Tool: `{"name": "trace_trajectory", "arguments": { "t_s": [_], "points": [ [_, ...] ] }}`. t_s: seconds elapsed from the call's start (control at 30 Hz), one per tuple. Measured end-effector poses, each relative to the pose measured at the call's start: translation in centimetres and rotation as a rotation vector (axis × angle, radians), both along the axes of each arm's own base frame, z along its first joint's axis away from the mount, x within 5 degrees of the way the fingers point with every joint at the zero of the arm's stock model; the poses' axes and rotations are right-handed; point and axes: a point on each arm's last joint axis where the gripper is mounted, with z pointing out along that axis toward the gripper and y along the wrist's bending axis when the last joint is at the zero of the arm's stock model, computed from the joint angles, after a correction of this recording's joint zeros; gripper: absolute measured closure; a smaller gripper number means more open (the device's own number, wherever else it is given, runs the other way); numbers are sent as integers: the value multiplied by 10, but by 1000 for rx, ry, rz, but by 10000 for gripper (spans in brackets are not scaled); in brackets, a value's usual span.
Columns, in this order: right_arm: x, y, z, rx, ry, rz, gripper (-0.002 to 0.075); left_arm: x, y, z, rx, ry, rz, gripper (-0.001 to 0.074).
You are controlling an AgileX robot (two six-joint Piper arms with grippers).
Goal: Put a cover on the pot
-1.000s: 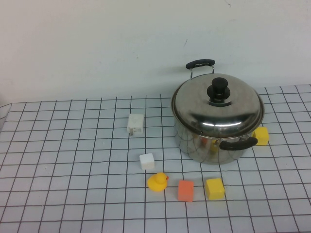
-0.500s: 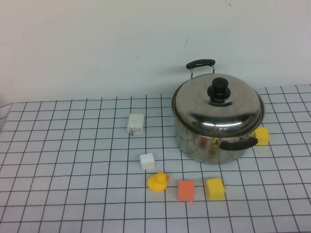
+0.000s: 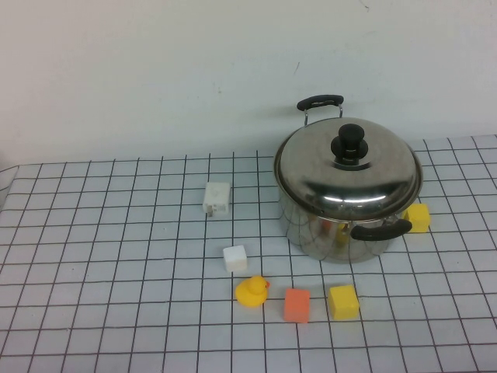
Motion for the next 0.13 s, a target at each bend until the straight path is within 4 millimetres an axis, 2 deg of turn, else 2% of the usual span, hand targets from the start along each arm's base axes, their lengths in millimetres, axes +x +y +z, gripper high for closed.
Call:
{"name": "trace_trajectory", "arguments": {
  "t_s": [0.13],
  "points": [
    [0, 0, 0, 0, 0, 0, 717, 0, 0, 0, 0, 0, 0, 736]
  ]
}}
